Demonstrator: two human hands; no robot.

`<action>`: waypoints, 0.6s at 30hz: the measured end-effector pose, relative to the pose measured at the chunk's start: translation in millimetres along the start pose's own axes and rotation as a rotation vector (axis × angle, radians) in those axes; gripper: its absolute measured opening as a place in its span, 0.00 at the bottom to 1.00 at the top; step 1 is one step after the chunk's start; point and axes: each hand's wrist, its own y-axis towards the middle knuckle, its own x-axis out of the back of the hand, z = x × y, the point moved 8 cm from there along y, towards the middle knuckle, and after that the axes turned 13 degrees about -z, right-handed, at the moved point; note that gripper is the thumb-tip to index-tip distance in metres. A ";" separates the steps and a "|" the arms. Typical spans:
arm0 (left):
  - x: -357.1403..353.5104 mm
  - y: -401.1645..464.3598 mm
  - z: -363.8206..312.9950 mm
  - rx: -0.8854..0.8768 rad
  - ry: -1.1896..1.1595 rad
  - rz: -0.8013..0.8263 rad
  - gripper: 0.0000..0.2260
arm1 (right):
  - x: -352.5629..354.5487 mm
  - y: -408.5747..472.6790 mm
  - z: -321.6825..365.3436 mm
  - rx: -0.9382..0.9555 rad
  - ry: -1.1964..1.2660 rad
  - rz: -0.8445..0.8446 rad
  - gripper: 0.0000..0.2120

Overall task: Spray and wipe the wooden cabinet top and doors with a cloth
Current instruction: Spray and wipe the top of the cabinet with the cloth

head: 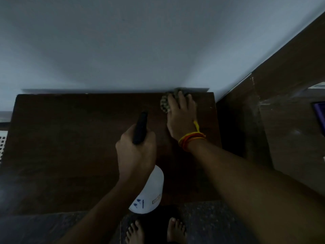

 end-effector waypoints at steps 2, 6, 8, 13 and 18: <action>-0.9 0.2 1.7 -0.002 0.005 0.003 0.05 | -2.3 -5.4 15.5 0.062 0.044 0.035 0.24; 1.8 0.3 2.8 -0.008 -0.008 0.017 0.06 | -3.3 1.2 -18.0 0.128 -0.070 0.057 0.24; 3.3 0.6 2.7 -0.009 -0.005 0.027 0.05 | 2.6 13.3 -59.8 0.048 -0.132 0.038 0.24; 4.0 0.8 2.0 -0.022 -0.035 0.031 0.05 | 7.2 16.4 -84.7 -0.077 -0.077 0.087 0.30; 0.6 -6.0 -0.7 -0.019 -0.026 0.037 0.04 | 26.8 -34.6 -78.0 -0.137 -0.036 0.058 0.24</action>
